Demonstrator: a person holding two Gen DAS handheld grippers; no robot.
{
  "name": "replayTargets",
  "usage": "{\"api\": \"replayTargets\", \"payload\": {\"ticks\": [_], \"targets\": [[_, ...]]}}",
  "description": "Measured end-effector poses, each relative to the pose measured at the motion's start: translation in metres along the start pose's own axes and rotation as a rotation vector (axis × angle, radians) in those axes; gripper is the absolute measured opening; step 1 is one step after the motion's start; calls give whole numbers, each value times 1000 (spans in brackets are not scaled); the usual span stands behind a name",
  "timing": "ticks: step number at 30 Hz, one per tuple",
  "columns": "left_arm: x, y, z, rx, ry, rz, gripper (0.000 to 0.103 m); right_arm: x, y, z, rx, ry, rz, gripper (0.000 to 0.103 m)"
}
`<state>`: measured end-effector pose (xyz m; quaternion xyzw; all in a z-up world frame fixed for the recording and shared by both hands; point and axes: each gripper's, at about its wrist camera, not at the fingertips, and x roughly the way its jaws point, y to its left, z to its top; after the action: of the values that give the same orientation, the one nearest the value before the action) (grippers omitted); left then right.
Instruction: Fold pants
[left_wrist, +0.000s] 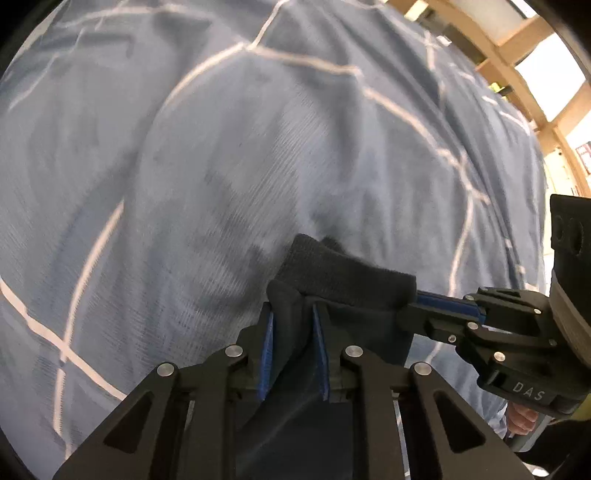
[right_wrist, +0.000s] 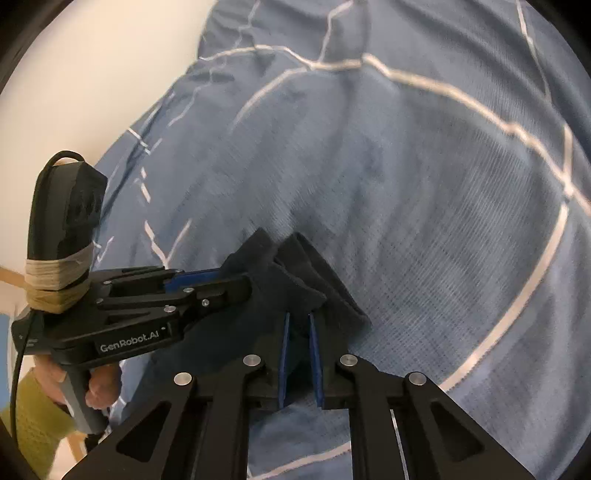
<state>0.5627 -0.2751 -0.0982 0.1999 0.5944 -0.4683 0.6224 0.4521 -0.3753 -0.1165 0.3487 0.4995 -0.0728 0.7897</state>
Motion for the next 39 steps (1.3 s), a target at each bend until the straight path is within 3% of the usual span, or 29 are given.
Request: {"api": "replayTargets", "payload": {"ticks": [2, 8, 12, 15, 17, 21, 25, 33, 36, 39], "targets": [[-3, -5, 3, 10, -19, -10, 20, -11, 3, -2, -5, -23, -10, 11], [20, -13, 12, 36, 31, 18, 21, -13, 0, -10, -8, -25, -69, 11], [12, -8, 8, -24, -2, 11, 35, -8, -9, -9, 6, -5, -86, 13], [-15, 3, 2, -100, -106, 49, 50, -11, -13, -10, 38, 5, -68, 30], [-34, 4, -6, -151, -177, 92, 52, -14, -15, -12, 43, -5, -76, 39], [-63, 2, -48, -253, -244, 249, 52, -12, -21, -13, 76, 7, -47, 39], [-68, -5, -97, -391, -239, 395, 52, -7, -26, -14, 104, 14, -28, 39], [-59, -12, -170, -696, -260, 546, 52, 8, -29, -12, 117, 43, -7, 40], [-51, -7, -182, -779, -257, 579, 52, 10, -30, -11, 119, 52, -3, 40], [-37, -2, -189, -799, -227, 579, 52, 12, -29, -10, 112, 56, -2, 40]]}}
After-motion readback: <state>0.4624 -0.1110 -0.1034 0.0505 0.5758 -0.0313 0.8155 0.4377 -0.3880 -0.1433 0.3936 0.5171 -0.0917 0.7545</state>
